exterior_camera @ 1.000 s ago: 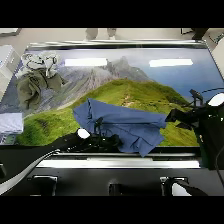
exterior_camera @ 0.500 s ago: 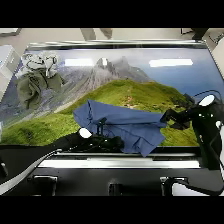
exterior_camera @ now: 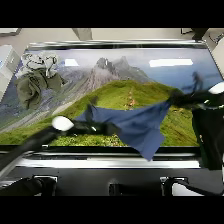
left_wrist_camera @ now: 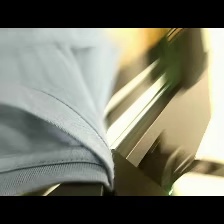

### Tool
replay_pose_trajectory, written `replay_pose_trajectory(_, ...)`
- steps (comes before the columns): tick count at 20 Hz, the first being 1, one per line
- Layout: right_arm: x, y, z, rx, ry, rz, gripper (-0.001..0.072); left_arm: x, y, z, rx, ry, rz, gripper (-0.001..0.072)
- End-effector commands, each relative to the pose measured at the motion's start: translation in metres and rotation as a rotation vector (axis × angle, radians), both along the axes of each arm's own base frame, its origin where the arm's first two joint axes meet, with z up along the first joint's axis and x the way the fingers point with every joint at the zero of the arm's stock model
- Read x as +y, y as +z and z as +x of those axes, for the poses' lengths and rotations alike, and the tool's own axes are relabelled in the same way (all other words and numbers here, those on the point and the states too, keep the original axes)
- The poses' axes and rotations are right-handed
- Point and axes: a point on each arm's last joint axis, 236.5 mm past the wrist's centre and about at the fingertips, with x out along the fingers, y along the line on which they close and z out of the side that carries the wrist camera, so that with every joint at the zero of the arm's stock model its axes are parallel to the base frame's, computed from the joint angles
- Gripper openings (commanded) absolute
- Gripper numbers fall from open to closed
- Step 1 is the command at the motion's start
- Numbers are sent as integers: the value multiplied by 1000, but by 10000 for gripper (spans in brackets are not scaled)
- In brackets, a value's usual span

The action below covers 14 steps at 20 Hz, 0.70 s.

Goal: Fold the clothes and pants, and hang the long-sleeved shirts on hangers.

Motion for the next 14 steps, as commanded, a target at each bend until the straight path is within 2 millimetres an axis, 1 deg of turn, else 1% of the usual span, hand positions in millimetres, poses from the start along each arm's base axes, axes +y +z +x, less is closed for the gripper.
replay_pose_trajectory(1,-13,203,25,-545,-56,-152,35,70,195,42,-444,182,-186,18)
replay_pose_trajectory(2,-13,268,11,-709,-83,-193,35,95,264,37,-589,245,-256,18)
replay_pose_trajectory(3,-9,334,-17,-871,-114,-230,35,121,330,21,-749,299,-316,19)
replay_pose_trajectory(4,-3,377,-46,-979,-143,-233,35,141,379,0,-879,337,-356,19)
replay_pose_trajectory(5,4,408,-75,-1055,-171,-217,35,160,419,-23,-986,375,-390,19)
replay_pose_trajectory(6,13,428,-105,-1107,-184,-203,35,171,443,-42,-1053,393,-413,19)
replay_pose_trajectory(7,21,440,-130,-1142,-177,-209,35,177,457,-56,-1092,401,-431,19)
replay_pose_trajectory(8,28,448,-152,-1171,-168,-224,35,179,461,-63,-1101,401,-442,19)
replay_pose_trajectory(10,33,460,-182,-1214,-184,-235,35,175,455,-64,-1088,374,-428,20)
replay_pose_trajectory(12,29,465,-200,-1229,-226,-257,35,167,440,-55,-1072,345,-371,20)
replay_pose_trajectory(14,23,466,-208,-1227,-259,-272,35,165,420,-38,-1023,352,-293,20)
